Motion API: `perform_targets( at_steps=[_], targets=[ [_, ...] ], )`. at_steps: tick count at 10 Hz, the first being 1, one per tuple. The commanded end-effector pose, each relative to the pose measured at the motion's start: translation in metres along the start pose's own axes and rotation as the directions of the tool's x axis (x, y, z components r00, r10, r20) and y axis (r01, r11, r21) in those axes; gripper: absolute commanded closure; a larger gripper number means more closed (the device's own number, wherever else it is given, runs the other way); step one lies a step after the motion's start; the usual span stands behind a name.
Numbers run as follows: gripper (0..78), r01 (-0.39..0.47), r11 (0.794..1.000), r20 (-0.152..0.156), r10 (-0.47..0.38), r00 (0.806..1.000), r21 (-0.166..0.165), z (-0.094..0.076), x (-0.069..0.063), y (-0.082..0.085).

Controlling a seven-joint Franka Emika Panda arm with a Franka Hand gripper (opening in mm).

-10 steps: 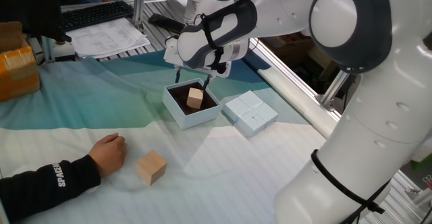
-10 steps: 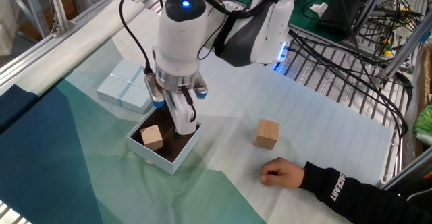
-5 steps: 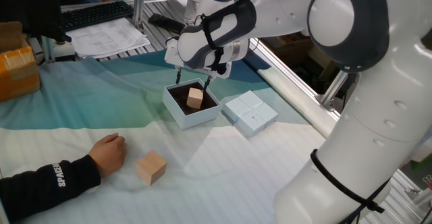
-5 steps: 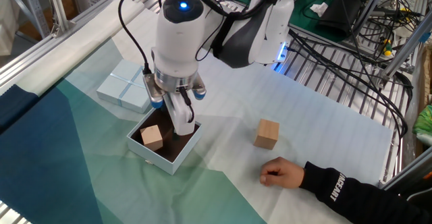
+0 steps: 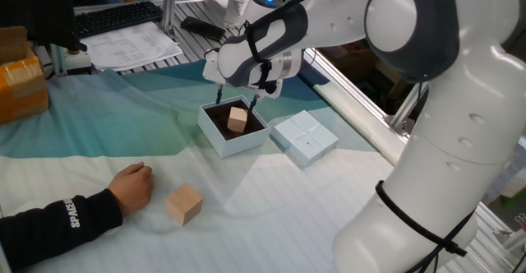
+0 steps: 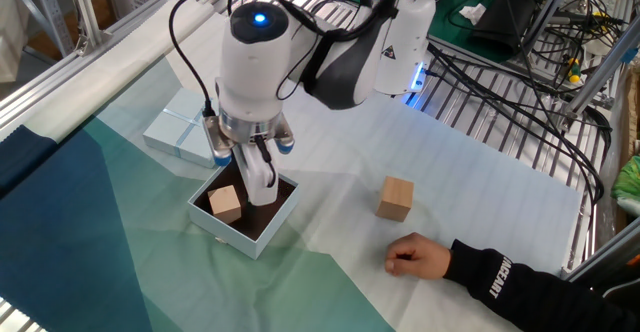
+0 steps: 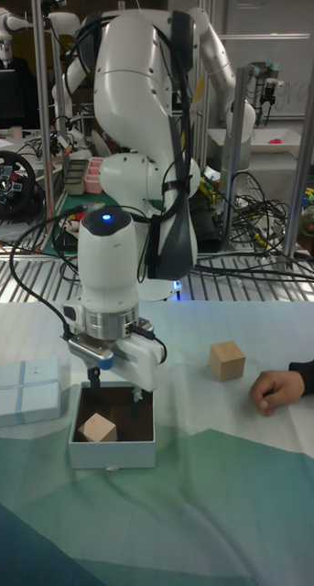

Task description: Take everything out of the gift box

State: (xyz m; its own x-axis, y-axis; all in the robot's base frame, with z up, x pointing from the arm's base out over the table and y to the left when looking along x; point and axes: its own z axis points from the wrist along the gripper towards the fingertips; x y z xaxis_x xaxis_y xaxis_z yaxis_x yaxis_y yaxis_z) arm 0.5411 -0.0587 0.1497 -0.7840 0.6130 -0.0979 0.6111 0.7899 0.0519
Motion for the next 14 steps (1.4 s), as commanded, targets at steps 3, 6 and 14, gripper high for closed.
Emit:
perform_targets(
  at_steps=[3,6,14],
  targets=[
    [0.1,-0.012,1.000,0.009,0.012,1.000,-0.004,0.015,-0.002,0.000],
    [0.1,-0.009,1.000,0.009,0.009,1.000,-0.006,0.021,-0.005,-0.004],
    [0.1,-0.003,1.000,0.007,0.003,1.000,-0.009,0.032,-0.003,-0.014]
  ],
)
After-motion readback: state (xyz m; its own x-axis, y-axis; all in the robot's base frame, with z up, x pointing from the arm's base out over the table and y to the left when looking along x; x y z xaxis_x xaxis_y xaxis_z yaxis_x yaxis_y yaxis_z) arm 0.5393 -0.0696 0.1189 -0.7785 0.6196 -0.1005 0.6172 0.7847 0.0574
